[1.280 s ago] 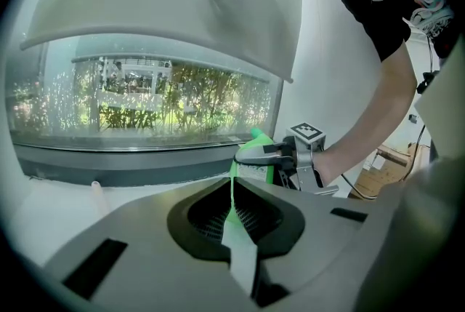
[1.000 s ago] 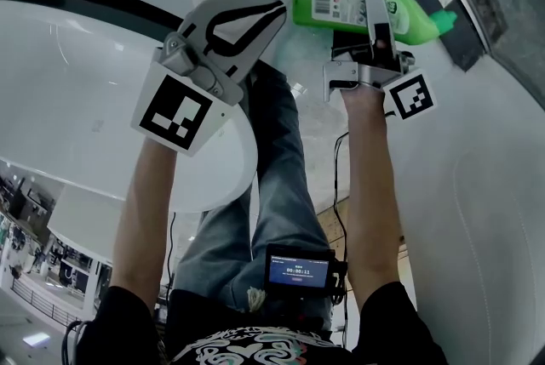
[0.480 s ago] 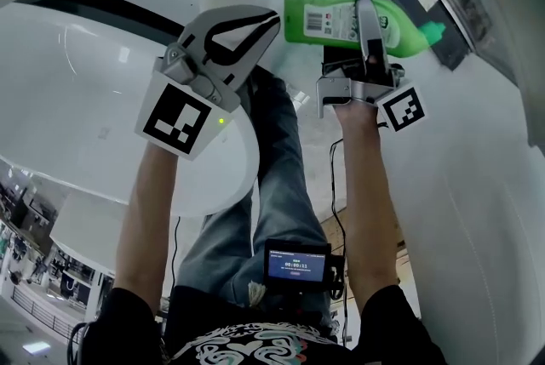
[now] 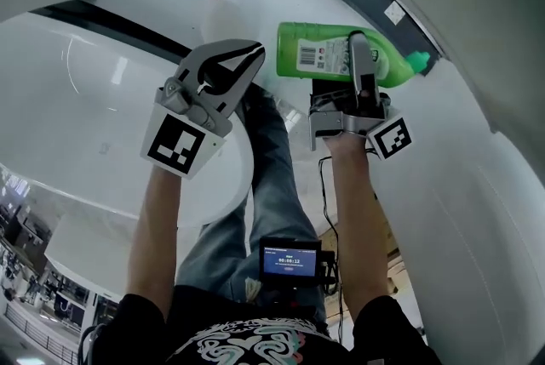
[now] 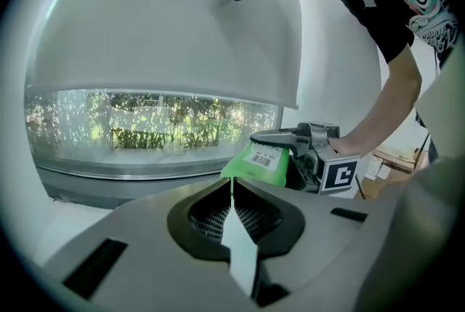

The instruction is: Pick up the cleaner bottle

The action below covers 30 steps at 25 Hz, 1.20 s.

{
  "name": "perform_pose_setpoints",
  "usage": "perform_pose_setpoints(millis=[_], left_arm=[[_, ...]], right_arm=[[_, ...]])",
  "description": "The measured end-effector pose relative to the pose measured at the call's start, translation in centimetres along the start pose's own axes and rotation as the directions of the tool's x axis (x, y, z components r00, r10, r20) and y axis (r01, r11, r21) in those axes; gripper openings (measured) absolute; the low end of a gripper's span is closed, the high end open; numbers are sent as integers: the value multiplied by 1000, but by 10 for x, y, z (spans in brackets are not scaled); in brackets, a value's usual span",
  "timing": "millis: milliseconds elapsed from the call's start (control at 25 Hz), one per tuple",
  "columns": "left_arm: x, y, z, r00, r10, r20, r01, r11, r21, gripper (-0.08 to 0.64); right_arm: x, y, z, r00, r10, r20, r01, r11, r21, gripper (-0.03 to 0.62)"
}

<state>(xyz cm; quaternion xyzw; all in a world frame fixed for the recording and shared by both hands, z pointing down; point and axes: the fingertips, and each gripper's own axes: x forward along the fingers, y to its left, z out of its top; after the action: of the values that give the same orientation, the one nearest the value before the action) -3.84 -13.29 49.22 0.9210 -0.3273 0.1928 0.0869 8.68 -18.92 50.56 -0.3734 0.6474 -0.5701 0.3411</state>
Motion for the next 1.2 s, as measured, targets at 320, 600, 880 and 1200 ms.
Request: perform_pose_setpoints(millis=[320, 600, 880, 1200], left_arm=[[-14, 13, -21, 999, 46, -12, -46, 999, -23, 21], [6, 16, -26, 999, 52, -4, -52, 989, -137, 21], [28, 34, 4, 999, 30, 37, -29, 999, -39, 21], [28, 49, 7, 999, 42, 5, -42, 999, -20, 21]], right_arm=[[1, 4, 1, 1000, -1, -2, 1, 999, -32, 202], [5, -15, 4, 999, -21, -38, 20, 999, -36, 202], [23, -7, 5, 995, -14, -96, 13, 1000, -13, 202], [34, -13, 11, 993, -18, -113, 21, 999, 28, 202]])
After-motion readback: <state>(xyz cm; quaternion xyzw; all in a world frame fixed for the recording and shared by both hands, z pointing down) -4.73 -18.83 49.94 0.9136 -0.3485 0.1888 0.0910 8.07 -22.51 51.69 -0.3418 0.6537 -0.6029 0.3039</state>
